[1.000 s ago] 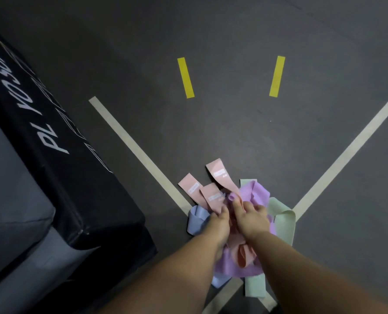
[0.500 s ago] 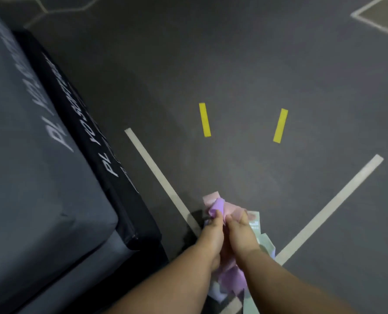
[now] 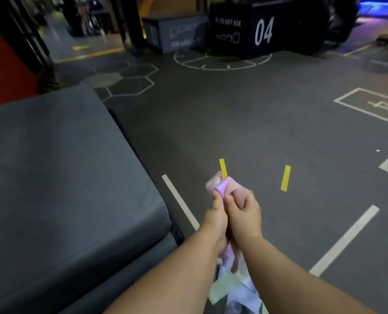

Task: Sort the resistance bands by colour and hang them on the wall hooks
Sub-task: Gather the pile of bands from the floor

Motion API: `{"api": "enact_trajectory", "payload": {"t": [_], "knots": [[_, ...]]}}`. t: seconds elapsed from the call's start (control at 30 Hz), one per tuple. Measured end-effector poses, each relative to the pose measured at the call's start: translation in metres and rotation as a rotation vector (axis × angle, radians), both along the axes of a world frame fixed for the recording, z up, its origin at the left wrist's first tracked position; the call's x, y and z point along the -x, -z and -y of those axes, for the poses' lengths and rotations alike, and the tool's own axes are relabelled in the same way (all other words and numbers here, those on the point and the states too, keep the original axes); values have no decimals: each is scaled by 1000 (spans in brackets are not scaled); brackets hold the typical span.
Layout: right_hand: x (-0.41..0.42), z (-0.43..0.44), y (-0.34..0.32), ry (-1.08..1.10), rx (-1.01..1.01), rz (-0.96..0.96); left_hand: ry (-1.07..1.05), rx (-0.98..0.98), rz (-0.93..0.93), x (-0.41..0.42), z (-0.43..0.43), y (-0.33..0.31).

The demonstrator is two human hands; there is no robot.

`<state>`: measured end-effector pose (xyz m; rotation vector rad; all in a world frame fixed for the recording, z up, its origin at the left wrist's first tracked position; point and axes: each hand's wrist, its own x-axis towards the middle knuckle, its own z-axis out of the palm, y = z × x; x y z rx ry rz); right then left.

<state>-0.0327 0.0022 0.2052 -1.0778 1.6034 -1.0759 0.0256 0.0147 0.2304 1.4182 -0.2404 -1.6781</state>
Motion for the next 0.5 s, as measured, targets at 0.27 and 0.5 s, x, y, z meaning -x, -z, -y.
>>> {"api": "enact_trajectory", "payload": {"t": [0.27,0.5], "knots": [[-67,-25,-123,-74,263,28,-111,251,97,-62,-29,-112],[-138,-36,-198,-194,432,59,-199,400,116,-139,-48,-183]]}}
